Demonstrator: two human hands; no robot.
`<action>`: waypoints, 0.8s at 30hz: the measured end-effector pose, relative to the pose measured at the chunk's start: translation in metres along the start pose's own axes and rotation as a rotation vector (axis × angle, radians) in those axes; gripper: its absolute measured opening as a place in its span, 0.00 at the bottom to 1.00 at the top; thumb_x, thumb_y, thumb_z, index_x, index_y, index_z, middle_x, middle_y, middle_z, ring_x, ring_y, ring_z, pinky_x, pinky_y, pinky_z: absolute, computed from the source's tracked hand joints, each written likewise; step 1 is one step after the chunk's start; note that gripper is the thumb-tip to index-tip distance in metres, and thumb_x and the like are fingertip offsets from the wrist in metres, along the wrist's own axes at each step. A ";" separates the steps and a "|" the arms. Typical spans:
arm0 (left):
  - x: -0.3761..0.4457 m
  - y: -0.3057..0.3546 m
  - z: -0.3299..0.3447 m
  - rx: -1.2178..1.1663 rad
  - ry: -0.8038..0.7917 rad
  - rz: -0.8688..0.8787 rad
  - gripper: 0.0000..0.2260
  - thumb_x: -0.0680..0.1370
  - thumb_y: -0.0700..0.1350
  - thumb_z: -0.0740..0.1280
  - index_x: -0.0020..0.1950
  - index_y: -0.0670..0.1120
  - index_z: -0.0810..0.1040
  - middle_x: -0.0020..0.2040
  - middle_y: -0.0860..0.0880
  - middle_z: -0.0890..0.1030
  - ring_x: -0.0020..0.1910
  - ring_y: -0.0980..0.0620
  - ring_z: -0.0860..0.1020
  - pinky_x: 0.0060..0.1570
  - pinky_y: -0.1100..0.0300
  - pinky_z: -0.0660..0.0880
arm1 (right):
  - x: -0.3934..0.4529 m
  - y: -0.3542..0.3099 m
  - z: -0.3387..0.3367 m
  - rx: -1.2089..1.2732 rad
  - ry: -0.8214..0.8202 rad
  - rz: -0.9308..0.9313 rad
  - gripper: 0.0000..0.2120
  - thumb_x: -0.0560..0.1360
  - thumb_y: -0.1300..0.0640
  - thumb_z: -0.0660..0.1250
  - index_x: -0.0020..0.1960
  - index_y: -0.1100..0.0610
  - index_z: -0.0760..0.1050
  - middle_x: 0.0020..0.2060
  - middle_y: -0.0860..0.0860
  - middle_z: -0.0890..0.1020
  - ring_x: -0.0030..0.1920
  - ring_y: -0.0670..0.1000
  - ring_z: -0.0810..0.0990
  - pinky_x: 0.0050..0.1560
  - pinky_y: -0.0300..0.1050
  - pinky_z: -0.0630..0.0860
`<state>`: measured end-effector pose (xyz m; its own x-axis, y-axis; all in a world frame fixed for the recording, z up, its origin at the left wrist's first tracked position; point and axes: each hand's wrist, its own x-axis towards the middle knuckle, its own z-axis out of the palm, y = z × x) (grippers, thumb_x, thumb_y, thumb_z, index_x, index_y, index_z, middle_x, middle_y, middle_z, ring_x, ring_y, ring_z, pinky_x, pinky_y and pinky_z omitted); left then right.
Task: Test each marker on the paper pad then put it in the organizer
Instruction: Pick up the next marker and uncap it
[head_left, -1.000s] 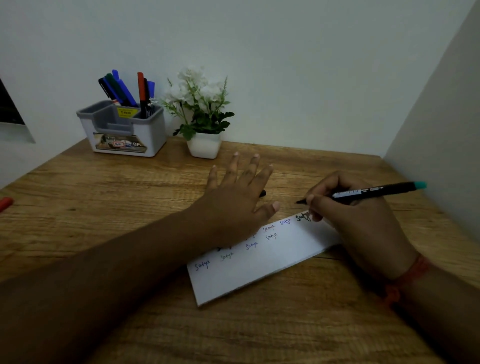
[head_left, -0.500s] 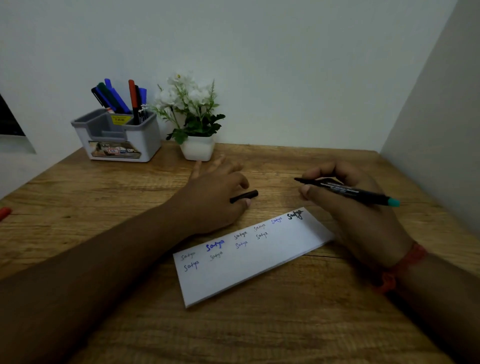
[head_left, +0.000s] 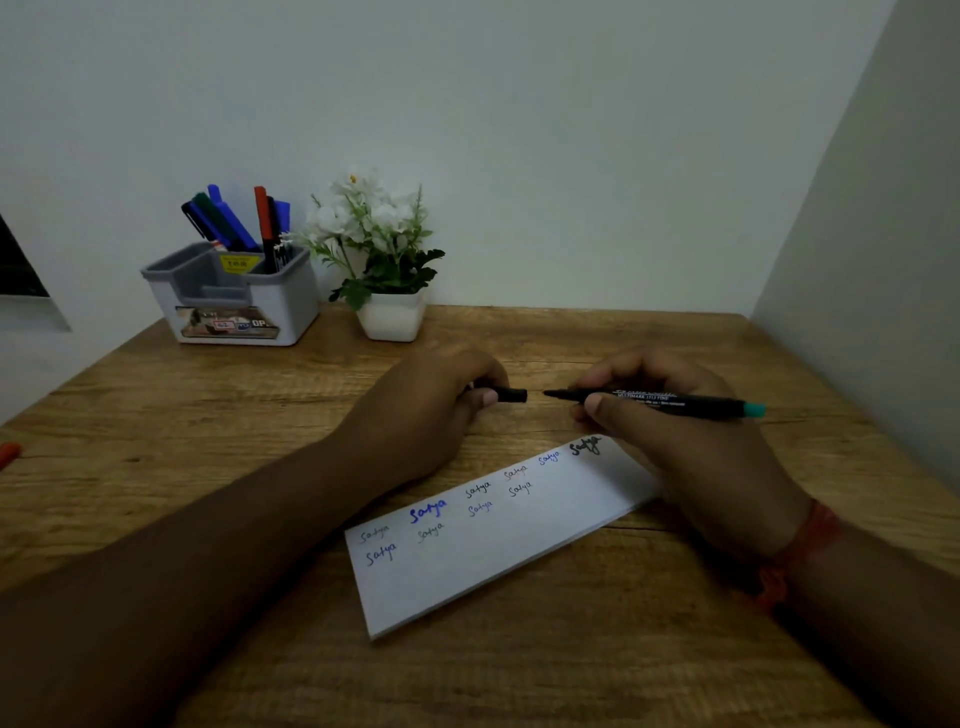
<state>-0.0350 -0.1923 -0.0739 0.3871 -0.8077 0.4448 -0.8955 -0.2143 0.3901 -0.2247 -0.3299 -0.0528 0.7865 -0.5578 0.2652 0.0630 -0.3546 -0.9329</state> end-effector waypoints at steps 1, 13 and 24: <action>0.000 0.002 0.000 -0.053 -0.004 -0.010 0.06 0.80 0.42 0.66 0.53 0.52 0.80 0.48 0.58 0.78 0.48 0.59 0.74 0.46 0.62 0.70 | 0.000 0.000 0.000 0.003 -0.007 -0.006 0.07 0.75 0.63 0.71 0.47 0.52 0.83 0.44 0.51 0.87 0.47 0.49 0.87 0.55 0.50 0.81; -0.001 0.008 0.001 -0.086 -0.030 0.052 0.07 0.80 0.41 0.66 0.54 0.52 0.78 0.50 0.55 0.77 0.50 0.58 0.74 0.48 0.61 0.72 | 0.000 -0.002 0.003 0.004 -0.045 -0.041 0.07 0.75 0.65 0.70 0.47 0.55 0.83 0.43 0.53 0.87 0.46 0.50 0.87 0.52 0.46 0.81; -0.001 0.008 0.001 -0.071 -0.026 0.066 0.06 0.80 0.41 0.66 0.54 0.52 0.78 0.49 0.58 0.78 0.50 0.60 0.73 0.45 0.70 0.65 | -0.002 -0.005 0.007 -0.034 -0.035 -0.031 0.07 0.74 0.62 0.71 0.46 0.50 0.83 0.44 0.51 0.87 0.47 0.48 0.86 0.57 0.55 0.81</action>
<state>-0.0427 -0.1937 -0.0721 0.3213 -0.8330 0.4505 -0.9005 -0.1216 0.4175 -0.2224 -0.3219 -0.0498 0.8054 -0.5200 0.2844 0.0668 -0.3971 -0.9153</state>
